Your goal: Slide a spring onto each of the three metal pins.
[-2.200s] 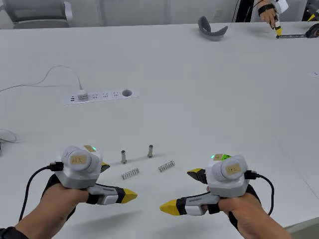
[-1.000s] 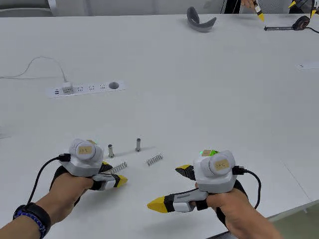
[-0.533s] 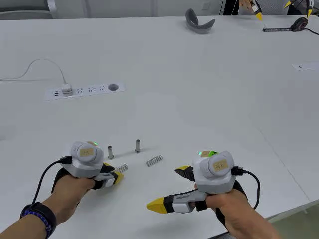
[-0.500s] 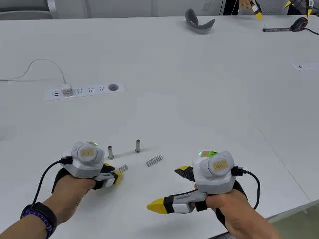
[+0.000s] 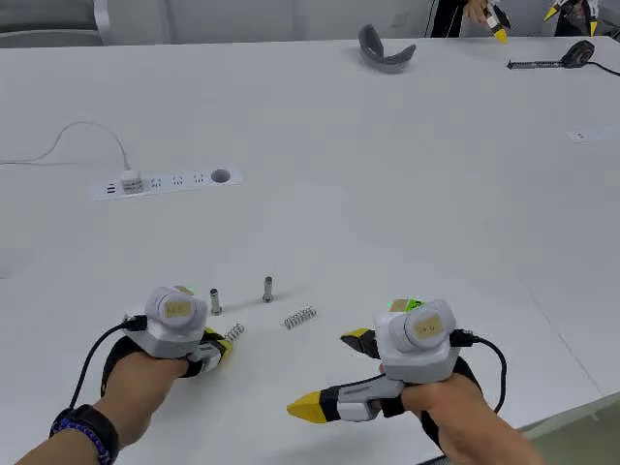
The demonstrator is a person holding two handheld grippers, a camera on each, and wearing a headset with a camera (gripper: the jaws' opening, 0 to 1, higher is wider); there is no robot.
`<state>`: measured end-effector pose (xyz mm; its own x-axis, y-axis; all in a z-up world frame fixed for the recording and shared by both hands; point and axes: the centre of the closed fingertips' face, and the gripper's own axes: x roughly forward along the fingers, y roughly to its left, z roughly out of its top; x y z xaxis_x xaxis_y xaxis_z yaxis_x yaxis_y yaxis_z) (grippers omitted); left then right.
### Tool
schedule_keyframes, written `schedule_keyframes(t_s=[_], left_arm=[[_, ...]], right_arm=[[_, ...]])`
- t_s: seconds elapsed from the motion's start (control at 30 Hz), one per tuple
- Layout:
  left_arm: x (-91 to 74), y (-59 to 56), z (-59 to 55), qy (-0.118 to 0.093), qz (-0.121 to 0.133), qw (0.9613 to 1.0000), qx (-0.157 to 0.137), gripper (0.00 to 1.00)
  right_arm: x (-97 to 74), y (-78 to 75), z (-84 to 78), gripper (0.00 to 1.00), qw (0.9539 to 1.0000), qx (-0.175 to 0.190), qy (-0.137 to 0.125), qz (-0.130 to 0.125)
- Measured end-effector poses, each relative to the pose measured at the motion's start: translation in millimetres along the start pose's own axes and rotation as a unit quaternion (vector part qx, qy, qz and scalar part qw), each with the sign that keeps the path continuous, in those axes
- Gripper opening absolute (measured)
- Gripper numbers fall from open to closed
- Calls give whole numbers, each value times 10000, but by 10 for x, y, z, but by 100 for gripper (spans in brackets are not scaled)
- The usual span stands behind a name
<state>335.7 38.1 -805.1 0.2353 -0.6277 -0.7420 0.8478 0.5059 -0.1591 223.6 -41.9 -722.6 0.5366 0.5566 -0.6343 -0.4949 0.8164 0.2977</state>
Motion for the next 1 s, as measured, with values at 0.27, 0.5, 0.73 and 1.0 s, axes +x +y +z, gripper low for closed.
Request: schedule_keyframes(t_s=[0.27,0.5,0.73,1.0], left_arm=[[-139,-4,-68,-22,49,9999,-144,10],[-252,-30,-110,-91,51,9995,-297,10],[-349,-67,-182,-135,43,9989,-436,10],[-495,-92,-208,-273,61,9977,-616,10]], right_arm=[[-10,8,6,86,10000,27,-30,-14],[-20,24,17,86,10000,-16,-30,1],[-17,49,4,85,10000,2,-21,52],[-9,80,10,85,9999,58,-88,84]])
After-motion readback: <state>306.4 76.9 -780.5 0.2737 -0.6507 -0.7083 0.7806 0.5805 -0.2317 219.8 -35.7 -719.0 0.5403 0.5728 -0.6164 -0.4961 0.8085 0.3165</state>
